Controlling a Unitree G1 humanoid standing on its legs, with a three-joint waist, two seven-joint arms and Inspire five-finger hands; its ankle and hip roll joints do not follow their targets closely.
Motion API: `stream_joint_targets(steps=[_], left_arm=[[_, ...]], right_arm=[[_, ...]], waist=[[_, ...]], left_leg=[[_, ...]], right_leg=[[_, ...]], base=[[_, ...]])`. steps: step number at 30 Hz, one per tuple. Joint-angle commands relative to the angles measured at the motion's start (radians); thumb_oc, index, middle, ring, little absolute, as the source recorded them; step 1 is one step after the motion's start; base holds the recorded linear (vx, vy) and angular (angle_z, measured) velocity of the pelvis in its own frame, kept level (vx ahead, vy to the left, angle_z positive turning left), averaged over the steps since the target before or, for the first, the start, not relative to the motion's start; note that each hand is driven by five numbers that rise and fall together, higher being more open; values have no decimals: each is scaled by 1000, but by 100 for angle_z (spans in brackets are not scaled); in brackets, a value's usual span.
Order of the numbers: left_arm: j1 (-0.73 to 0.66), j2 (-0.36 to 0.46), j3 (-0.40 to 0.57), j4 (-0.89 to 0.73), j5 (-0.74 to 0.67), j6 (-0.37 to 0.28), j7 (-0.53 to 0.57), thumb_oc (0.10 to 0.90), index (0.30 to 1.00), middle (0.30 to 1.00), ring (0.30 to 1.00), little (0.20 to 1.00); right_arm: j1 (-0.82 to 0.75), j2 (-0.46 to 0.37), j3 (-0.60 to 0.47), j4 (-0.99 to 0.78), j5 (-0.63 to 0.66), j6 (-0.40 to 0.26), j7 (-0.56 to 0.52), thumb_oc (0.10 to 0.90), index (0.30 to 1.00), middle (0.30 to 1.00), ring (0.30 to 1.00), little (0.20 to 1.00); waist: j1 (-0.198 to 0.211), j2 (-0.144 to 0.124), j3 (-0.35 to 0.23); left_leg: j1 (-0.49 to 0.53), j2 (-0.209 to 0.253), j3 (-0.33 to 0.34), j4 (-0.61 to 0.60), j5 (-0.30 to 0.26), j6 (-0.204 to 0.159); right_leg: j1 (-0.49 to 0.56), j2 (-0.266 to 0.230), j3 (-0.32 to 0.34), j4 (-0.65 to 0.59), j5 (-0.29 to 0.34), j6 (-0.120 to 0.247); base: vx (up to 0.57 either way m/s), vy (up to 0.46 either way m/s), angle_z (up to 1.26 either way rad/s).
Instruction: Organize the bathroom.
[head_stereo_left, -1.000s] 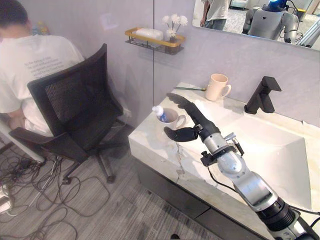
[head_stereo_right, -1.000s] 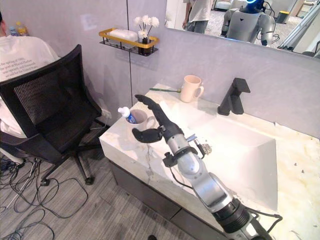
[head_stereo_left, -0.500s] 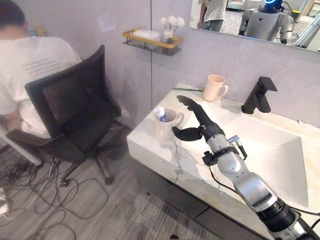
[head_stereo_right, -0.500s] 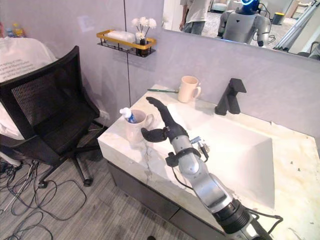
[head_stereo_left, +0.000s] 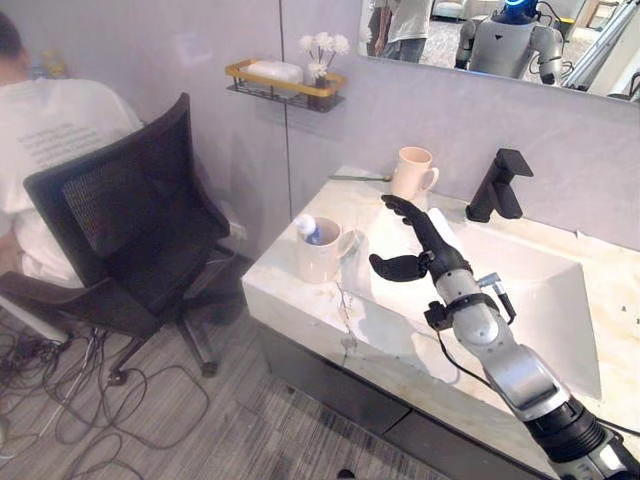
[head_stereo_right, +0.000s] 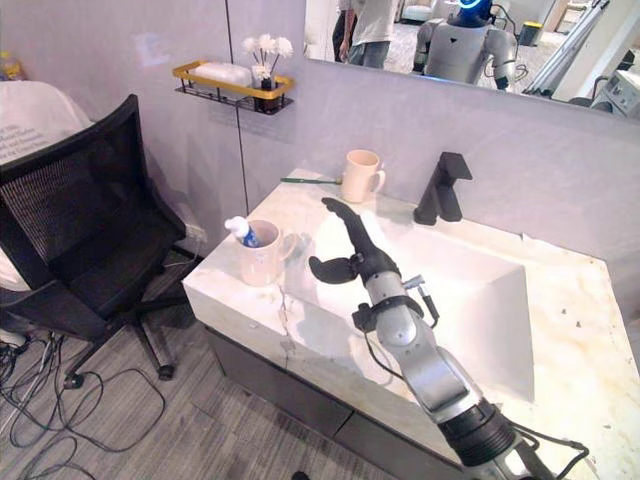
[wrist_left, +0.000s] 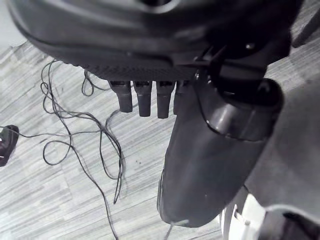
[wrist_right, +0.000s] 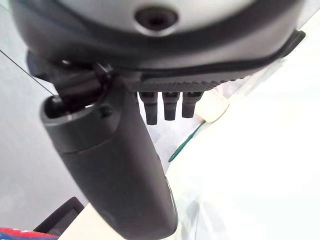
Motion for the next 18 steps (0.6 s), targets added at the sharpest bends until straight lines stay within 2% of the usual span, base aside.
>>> stream_joint_targets(steps=[1,3,7,8,14,15,17,18], left_arm=[[-13,15,6,47,-39,17,8,800,900,900,900,900],[-13,14,7,48,-47,13,8,800,900,900,900,900],[-8,9,27,57,-66,6,17,800,900,900,900,900],[-7,9,35,58,-90,-5,25,800,900,900,900,900],[-4,13,91,46,-260,-182,43,800,900,900,900,900],[-3,17,103,41,-287,-209,51,800,900,900,900,900],[-5,32,131,29,-322,-209,24,800,900,900,900,900],[-5,34,138,27,-315,-208,20,800,900,900,900,900]], right_arm=[[-94,-18,-106,-17,-97,-111,-104,800,900,900,900,900],[-96,-25,-124,-8,-139,-96,-170,800,900,900,900,900],[-74,-48,-205,21,-173,-110,-274,800,900,900,900,900],[-66,-58,-239,28,-207,-89,-321,800,900,900,900,900],[26,-140,-463,90,-212,-47,-576,800,900,900,900,900],[56,-165,-522,120,-175,-44,-630,800,900,900,900,900],[124,-209,-645,187,-106,-24,-754,800,900,900,900,900],[143,-220,-675,206,-89,-24,-777,800,900,900,900,900]], waist=[[-16,-62,-23],[-18,-63,-20],[-24,-68,-16],[-28,-70,-16],[-45,-84,-18],[-49,-87,-17],[-54,-95,-19],[-55,-97,-20]], left_leg=[[23,34,42,53,-30,-31],[27,35,45,48,-30,-31],[38,36,53,38,-31,-27],[41,37,56,35,-32,-26],[60,36,72,23,-36,-18],[64,35,73,21,-36,-17],[67,33,76,17,-37,-15],[66,33,77,15,-36,-15]], right_leg=[[9,-44,154,20,-2,137],[9,-44,155,19,1,138],[12,-41,154,15,6,141],[13,-40,154,15,6,141],[21,-33,156,14,14,146],[25,-31,153,13,15,147],[29,-26,151,7,19,148],[29,-25,151,5,20,148]], base=[[0,0,0],[0,0,0],[-5,-9,-4],[-6,-17,-6],[-3,-37,-8],[-15,-68,-5],[-19,-73,-8],[-21,-74,-6]])
